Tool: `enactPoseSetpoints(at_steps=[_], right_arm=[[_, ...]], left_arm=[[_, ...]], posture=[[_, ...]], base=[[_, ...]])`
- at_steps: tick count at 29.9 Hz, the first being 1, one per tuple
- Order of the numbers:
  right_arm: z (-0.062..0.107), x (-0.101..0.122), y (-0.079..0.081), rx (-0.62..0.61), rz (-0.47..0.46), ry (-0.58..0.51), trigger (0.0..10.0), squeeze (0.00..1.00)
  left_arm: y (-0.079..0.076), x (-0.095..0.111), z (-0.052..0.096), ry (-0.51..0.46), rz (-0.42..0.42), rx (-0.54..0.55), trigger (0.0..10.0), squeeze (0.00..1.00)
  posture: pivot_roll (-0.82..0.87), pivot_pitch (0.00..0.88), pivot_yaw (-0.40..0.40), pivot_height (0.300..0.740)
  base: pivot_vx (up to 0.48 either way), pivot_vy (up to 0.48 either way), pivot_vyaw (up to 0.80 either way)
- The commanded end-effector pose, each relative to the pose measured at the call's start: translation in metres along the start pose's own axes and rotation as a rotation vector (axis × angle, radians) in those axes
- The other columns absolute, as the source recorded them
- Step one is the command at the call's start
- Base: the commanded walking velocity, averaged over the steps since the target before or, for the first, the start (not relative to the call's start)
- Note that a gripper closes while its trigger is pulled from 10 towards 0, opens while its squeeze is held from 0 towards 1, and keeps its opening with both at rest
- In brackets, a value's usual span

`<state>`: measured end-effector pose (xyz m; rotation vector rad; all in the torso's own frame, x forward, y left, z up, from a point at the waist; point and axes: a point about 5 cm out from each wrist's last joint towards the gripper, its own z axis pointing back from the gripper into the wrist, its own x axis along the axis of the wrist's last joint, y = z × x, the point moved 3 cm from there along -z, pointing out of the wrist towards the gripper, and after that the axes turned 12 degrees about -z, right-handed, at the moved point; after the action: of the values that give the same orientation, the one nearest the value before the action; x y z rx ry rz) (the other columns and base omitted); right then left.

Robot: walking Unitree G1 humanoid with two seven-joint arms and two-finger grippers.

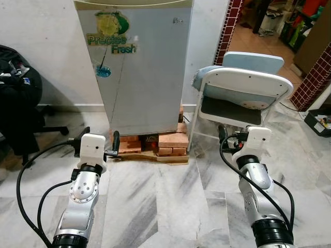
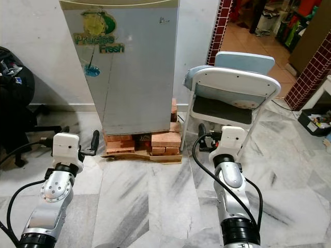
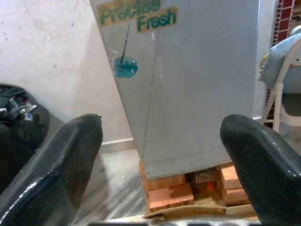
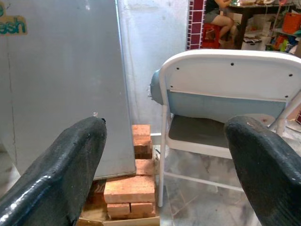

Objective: Restocking fridge

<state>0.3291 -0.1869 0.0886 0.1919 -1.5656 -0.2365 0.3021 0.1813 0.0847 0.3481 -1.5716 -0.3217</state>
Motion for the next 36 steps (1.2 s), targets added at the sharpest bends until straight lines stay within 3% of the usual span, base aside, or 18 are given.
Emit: enactPoseSetpoints(at_steps=[1,8,20,26,36], right_arm=[[-0.002,0.003,-0.001,-0.007,0.010,-0.003,10.0,0.00],[0.005,-0.001,-0.005,-0.020,0.029,0.008,10.0,0.00],[0.010,-0.008,-0.006,-0.031,0.034,0.031,10.0,0.00],[0.010,-0.009,-0.006,-0.027,0.028,0.039,10.0,0.00],[0.006,-0.002,0.008,0.038,0.008,0.020,10.0,0.00]], left_arm=[[0.002,0.002,0.000,-0.008,-0.010,-0.001,10.0,0.00],[-0.007,0.008,-0.001,-0.026,0.021,-0.030,10.0,0.00],[-0.008,0.007,0.000,-0.009,0.031,-0.032,10.0,0.00],[-0.008,0.005,0.002,-0.001,0.037,-0.041,10.0,0.00],[-0.006,0.011,0.002,-0.035,0.038,-0.059,10.0,0.00]], posture=[[0.05,0.000,-0.025,0.740],[0.05,0.000,-0.023,0.740],[0.05,0.000,-0.016,0.740],[0.05,0.000,-0.018,0.740],[0.05,0.004,-0.020,0.740]], base=[[0.000,0.000,0.00],[0.000,0.000,0.00],[0.000,0.000,0.00],[0.000,0.450,0.00],[0.000,0.480,0.00]])
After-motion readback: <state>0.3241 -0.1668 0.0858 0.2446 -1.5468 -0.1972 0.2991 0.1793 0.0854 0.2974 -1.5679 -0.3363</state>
